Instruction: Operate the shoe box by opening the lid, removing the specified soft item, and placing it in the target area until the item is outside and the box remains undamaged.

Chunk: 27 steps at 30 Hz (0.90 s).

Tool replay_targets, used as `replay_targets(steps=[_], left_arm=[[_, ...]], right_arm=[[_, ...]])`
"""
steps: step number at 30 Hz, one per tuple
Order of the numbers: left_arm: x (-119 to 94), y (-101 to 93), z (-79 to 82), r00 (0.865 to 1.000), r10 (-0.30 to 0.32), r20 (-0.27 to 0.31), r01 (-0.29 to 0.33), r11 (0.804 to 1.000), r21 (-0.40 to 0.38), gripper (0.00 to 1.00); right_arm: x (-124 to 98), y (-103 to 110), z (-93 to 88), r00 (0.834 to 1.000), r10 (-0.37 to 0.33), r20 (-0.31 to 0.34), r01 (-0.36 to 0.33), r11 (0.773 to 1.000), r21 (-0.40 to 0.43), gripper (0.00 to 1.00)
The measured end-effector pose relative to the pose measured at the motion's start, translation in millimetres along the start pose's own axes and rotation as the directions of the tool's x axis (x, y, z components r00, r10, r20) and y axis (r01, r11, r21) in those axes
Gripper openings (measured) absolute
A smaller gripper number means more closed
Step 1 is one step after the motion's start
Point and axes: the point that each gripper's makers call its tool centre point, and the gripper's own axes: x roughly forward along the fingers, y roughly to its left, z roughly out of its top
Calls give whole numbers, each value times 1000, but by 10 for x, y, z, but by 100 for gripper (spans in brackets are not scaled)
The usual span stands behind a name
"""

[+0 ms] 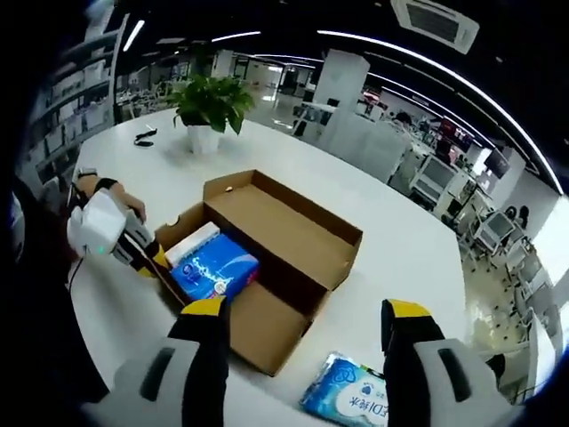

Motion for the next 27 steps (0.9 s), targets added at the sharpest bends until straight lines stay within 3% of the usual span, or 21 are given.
replay_targets(steps=[2,6,8,14,17,25,27], left_arm=[[-8,-4,7,1000,-2,9,2,1000,-5,14],[-23,-26,32,1000,-6,21,6,1000,-6,14],[-27,-38,41,1000,-7,19,7,1000,-6,14],[-30,-49,50,1000,-6,18,6,1000,-8,14],[-30,-52,52,1000,-6,18,6,1000,-9,14],[-30,-53,52,1000,-6,16,6,1000,-7,14],[-29,-53,54,1000,-7,17,7,1000,-6,14]], right_arm=[[58,93,24,1000,-2,18,1,1000,21,72],[204,405,185,994,68,79,-73,996,57,72],[257,563,340,985,89,150,-100,992,72,72],[389,639,328,987,78,137,-88,994,66,73],[464,629,300,988,54,148,-71,991,113,73],[699,826,148,986,83,143,-105,982,155,77],[699,908,195,975,109,195,-150,966,210,78]])
